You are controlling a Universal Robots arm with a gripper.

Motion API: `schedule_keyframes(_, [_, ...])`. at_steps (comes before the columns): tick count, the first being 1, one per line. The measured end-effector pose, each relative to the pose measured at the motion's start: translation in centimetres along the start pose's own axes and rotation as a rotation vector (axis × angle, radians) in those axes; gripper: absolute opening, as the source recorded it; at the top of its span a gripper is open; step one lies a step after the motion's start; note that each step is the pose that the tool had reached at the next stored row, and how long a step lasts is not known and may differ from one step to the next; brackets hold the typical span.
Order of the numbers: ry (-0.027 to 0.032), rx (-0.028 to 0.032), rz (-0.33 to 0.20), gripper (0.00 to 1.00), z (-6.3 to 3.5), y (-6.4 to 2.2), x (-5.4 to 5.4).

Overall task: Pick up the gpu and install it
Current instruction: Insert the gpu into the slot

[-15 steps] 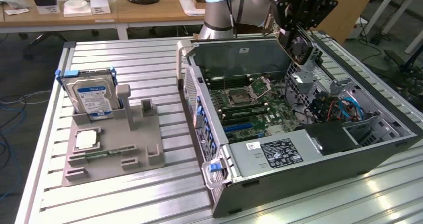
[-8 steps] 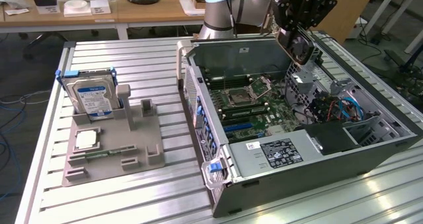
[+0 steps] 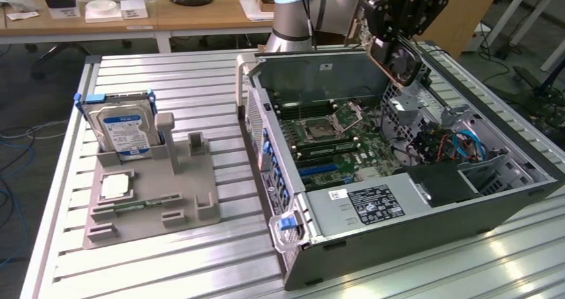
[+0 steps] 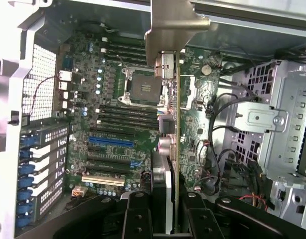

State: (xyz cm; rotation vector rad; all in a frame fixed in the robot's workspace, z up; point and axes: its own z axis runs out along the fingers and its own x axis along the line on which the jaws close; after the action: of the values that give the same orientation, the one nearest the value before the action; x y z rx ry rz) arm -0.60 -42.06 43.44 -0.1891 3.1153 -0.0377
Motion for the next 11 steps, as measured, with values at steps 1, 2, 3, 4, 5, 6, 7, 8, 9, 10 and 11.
schedule_keyframes(1, [-0.0002, -0.0002, -0.009, 0.28, 0.00, 0.00, 0.00])
schedule_keyframes(2, [-0.0005, -0.0003, -0.018, 0.28, 0.00, -0.01, 0.00])
schedule_keyframes(3, [-0.0007, -0.0004, -0.027, 0.28, 0.00, -0.01, 0.00])
schedule_keyframes(4, [-0.0010, -0.0007, -0.037, 0.28, 0.00, -0.01, 0.00])
schedule_keyframes(5, [-0.0012, -0.0009, -0.046, 0.28, 0.01, -0.02, 0.00])
schedule_keyframes(6, [-0.0014, -0.0010, -0.055, 0.28, 0.01, -0.02, 0.00])
schedule_keyframes(7, [-0.0016, -0.0011, -0.064, 0.28, 0.01, -0.02, 0.00])
schedule_keyframes(8, [-0.0019, -0.0014, -0.074, 0.28, 0.01, -0.03, 0.01])
schedule_keyframes(9, [-0.0021, -0.0016, -0.083, 0.28, 0.01, -0.03, 0.01])
schedule_keyframes(10, [-0.0023, -0.0017, -0.093, 0.28, 0.01, -0.04, 0.01])
schedule_keyframes(11, [-0.0026, -0.0019, -0.102, 0.28, 0.01, -0.04, 0.01])
